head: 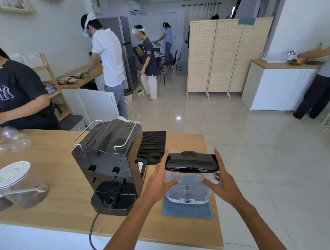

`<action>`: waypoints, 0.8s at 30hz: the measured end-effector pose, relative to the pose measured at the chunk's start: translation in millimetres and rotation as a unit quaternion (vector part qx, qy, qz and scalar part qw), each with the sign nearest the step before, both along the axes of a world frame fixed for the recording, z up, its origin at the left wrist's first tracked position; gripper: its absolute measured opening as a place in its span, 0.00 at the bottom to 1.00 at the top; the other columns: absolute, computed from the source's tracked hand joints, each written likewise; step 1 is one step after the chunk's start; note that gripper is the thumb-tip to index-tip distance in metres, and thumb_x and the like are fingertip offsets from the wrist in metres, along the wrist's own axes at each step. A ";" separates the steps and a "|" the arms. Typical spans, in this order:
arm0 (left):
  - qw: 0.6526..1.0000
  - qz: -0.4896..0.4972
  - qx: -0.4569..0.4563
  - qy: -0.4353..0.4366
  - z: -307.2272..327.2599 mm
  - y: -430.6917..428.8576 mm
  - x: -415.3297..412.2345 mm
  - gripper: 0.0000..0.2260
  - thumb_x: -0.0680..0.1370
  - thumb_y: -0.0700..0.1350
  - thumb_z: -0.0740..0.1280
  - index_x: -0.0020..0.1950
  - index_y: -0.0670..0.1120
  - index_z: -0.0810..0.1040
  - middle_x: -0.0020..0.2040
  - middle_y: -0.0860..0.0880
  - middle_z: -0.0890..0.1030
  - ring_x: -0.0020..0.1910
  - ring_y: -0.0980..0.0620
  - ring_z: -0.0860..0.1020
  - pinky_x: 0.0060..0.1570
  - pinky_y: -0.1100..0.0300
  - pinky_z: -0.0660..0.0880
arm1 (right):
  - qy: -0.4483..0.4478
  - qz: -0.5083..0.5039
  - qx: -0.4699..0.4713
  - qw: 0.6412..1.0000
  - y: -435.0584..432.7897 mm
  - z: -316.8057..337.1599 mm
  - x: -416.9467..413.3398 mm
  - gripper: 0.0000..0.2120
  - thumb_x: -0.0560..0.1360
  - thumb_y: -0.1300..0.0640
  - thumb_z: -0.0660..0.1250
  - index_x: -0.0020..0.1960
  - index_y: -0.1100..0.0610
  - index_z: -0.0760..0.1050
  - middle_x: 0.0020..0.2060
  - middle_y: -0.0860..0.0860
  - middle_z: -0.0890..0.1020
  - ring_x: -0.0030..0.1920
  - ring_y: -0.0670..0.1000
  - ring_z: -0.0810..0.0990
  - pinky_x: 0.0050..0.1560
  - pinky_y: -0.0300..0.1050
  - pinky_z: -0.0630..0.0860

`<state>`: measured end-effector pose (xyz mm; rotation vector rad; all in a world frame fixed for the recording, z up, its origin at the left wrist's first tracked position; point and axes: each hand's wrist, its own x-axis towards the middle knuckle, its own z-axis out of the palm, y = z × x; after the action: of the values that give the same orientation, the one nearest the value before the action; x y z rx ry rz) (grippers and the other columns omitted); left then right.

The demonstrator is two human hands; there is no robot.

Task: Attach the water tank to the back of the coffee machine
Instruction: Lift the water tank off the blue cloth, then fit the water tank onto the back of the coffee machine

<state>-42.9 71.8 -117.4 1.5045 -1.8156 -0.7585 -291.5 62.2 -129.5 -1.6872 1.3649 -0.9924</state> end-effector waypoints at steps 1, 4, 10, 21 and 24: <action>1.000 -0.007 -0.005 -0.012 -1.2 -0.8 1.9 0.46 0.71 0.61 0.72 0.80 0.62 0.44 0.77 0.46 0.66 0.65 0.40 0.73 0.60 0.51 0.73 | 0.003 0.007 0.000 1.000 -1.2 -2.4 -2.1 0.55 0.67 0.44 0.77 0.80 0.39 0.43 0.69 0.30 0.68 0.63 0.27 0.70 0.57 0.22 0.68; 1.000 -0.017 -0.013 -0.010 -3.0 -2.5 6.1 0.43 0.74 0.54 0.74 0.80 0.60 0.51 0.69 0.35 0.71 0.65 0.36 0.70 0.61 0.48 0.73 | 0.010 0.010 -0.006 1.000 -4.7 -5.3 -4.1 0.56 0.65 0.48 0.81 0.80 0.40 0.46 0.67 0.30 0.70 0.61 0.24 0.70 0.54 0.22 0.70; 1.000 -0.014 -0.015 0.010 -9.4 -0.4 9.9 0.41 0.75 0.53 0.74 0.80 0.62 0.51 0.70 0.37 0.71 0.65 0.37 0.70 0.61 0.54 0.74 | 0.030 -0.005 -0.043 0.999 -0.4 -6.9 -1.7 0.53 0.66 0.46 0.78 0.79 0.37 0.48 0.67 0.33 0.72 0.59 0.31 0.76 0.51 0.27 0.74; 0.995 0.011 -0.093 0.015 18.5 32.6 41.7 0.41 0.73 0.48 0.76 0.79 0.63 0.56 0.62 0.30 0.72 0.43 0.51 0.78 0.49 0.55 0.77 | -0.009 0.019 -0.084 0.996 23.9 8.5 24.4 0.47 0.67 0.52 0.80 0.76 0.35 0.58 0.71 0.38 0.71 0.69 0.40 0.73 0.66 0.37 0.72; 0.994 0.011 -0.108 0.031 30.0 48.0 56.1 0.41 0.73 0.45 0.77 0.79 0.62 0.57 0.61 0.29 0.72 0.36 0.55 0.77 0.43 0.62 0.75 | -0.011 0.033 -0.088 0.995 31.1 17.2 39.6 0.47 0.66 0.52 0.80 0.75 0.33 0.58 0.70 0.31 0.70 0.67 0.37 0.73 0.67 0.38 0.71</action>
<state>13.2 119.8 -87.4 1.3430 -1.7695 -0.5711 -251.9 93.3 -112.3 -1.8345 1.2287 -1.1165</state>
